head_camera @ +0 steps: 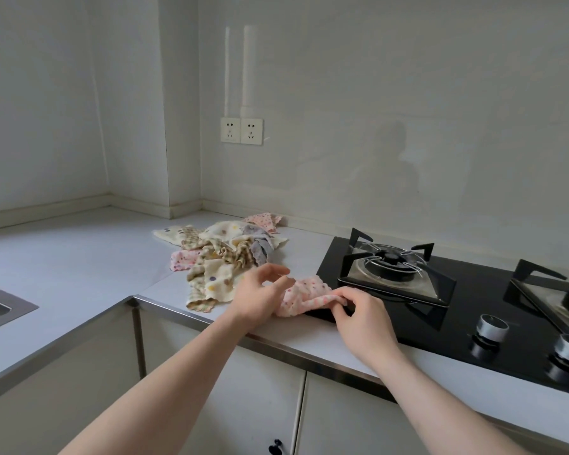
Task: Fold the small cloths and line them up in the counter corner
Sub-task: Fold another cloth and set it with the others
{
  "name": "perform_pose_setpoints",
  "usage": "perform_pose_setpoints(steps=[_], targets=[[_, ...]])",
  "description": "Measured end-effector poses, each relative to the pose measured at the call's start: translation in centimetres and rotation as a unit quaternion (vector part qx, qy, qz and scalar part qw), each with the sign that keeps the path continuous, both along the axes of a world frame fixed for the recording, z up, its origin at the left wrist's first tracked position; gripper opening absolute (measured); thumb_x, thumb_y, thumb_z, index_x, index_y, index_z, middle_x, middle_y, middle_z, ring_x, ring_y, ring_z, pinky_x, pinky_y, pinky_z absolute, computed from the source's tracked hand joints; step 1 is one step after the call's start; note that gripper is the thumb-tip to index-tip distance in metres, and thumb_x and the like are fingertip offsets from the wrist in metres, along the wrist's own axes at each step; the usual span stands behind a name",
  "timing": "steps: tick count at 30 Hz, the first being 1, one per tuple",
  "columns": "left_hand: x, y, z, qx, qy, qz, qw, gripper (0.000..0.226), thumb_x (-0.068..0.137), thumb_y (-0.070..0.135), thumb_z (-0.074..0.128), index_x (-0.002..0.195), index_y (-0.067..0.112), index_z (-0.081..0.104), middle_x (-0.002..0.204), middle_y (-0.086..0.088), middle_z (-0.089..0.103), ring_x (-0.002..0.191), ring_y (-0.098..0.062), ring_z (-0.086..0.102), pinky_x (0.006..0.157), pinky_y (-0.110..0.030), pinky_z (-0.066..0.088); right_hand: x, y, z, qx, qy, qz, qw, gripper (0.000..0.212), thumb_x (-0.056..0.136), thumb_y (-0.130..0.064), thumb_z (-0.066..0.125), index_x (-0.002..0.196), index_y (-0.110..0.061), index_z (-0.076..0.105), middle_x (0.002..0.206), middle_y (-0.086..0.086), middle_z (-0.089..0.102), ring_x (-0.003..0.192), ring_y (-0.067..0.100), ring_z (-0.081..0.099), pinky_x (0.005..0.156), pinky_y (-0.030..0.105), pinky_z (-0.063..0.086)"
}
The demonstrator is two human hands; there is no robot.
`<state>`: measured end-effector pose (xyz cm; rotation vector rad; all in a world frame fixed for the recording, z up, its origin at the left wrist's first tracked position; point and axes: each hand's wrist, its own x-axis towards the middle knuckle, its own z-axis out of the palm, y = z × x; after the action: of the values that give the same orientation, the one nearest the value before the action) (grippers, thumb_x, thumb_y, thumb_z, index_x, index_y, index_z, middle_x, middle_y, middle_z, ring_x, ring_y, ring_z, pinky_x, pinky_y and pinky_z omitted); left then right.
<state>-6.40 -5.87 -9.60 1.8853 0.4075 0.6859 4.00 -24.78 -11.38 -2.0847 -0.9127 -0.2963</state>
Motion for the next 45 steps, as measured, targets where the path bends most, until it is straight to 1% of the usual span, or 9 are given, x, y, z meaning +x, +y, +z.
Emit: perform_pose_setpoints(steps=[5,11,16,19,27,32,36,41,45], targets=[[0.2,-0.5,-0.2,0.088,0.090,-0.033,0.991,0.041,0.081,0.035,0.069,0.121,0.031,0.072,0.111,0.014,0.071,0.094,-0.001,0.066,0.069,-0.010,0.046,0.1,0.0,-0.1,0.013,0.006,-0.005,1.000,0.029,0.089,-0.009,0.058,0.090,-0.036,0.070,0.089,-0.025,0.071,0.092,0.009,0.064,0.078,0.035,0.055],[-0.4,-0.1,-0.3,0.024,-0.096,0.114,0.989,0.007,0.094,0.017,0.062,0.089,0.015,0.066,0.089,0.001,0.070,0.082,-0.010,0.064,0.064,-0.010,0.044,0.3,0.0,0.0,0.088,-0.009,-0.032,0.996,0.026,0.093,-0.006,0.057,0.085,-0.030,0.061,0.071,-0.012,0.065,0.066,0.013,0.057,0.058,0.032,0.046],[-0.5,-0.2,-0.5,-0.035,-0.139,0.168,0.975,0.017,0.098,0.029,0.061,0.085,0.024,0.052,0.087,-0.004,0.066,0.082,-0.026,0.066,0.073,-0.044,0.054,0.1,-0.5,0.1,0.197,-0.021,-0.054,0.979,0.031,0.095,-0.001,0.053,0.090,-0.031,0.060,0.091,-0.016,0.069,0.080,0.014,0.068,0.067,0.043,0.058],[-0.3,-0.1,-0.9,-0.023,-0.127,0.190,0.973,0.018,0.092,0.018,0.061,0.084,0.025,0.046,0.085,-0.006,0.064,0.082,-0.028,0.065,0.075,-0.048,0.056,0.0,-0.6,0.2,0.223,-0.047,-0.064,0.971,0.031,0.090,0.007,0.053,0.086,-0.023,0.058,0.107,-0.013,0.069,0.097,0.015,0.068,0.079,0.043,0.058],[0.2,-0.3,-1.3,0.174,-0.024,0.279,0.944,0.071,0.069,0.016,0.061,0.137,0.018,0.041,0.141,-0.002,0.038,0.134,-0.025,0.032,0.115,-0.041,0.027,0.1,-0.5,0.0,0.077,0.036,-0.082,0.993,0.020,0.092,-0.010,0.056,0.091,-0.029,0.061,0.099,-0.014,0.066,0.102,0.015,0.060,0.081,0.037,0.053],[0.9,-0.1,-2.0,0.274,0.111,0.207,0.933,0.049,0.087,0.039,0.041,0.133,0.030,0.055,0.147,0.005,0.050,0.144,-0.022,0.025,0.119,-0.046,0.012,0.0,0.0,-0.1,-0.075,-0.012,-0.081,0.994,0.034,0.095,-0.043,0.057,0.126,-0.031,0.061,0.125,-0.012,0.060,0.119,0.016,0.052,0.101,0.038,0.044],[1.2,0.0,-2.1,0.282,0.156,0.176,0.930,0.042,0.094,0.038,0.034,0.126,0.029,0.060,0.135,0.002,0.061,0.137,-0.026,0.037,0.114,-0.047,0.016,0.1,0.3,-0.4,-0.129,-0.041,-0.090,0.987,0.033,0.092,-0.051,0.054,0.119,-0.036,0.065,0.118,-0.012,0.059,0.112,0.016,0.050,0.098,0.037,0.044],[0.6,-0.3,-1.4,0.192,0.065,0.208,0.957,0.049,0.100,0.045,0.039,0.059,0.023,0.055,0.086,0.007,0.063,0.097,-0.020,0.057,0.108,-0.049,0.031,0.2,0.2,-0.2,-0.072,-0.025,-0.097,0.992,0.011,0.094,-0.039,0.062,0.099,-0.033,0.069,0.095,-0.012,0.059,0.100,0.018,0.052,0.086,0.037,0.048],[0.5,-0.2,-1.5,0.191,0.060,0.244,0.949,0.020,0.087,0.036,0.058,0.070,0.026,0.058,0.095,0.010,0.060,0.094,-0.016,0.055,0.105,-0.044,0.032,0.4,0.0,-0.3,0.020,-0.015,-0.093,0.995,0.009,0.093,-0.029,0.066,0.086,-0.032,0.070,0.091,-0.014,0.062,0.094,0.015,0.055,0.080,0.037,0.050]])
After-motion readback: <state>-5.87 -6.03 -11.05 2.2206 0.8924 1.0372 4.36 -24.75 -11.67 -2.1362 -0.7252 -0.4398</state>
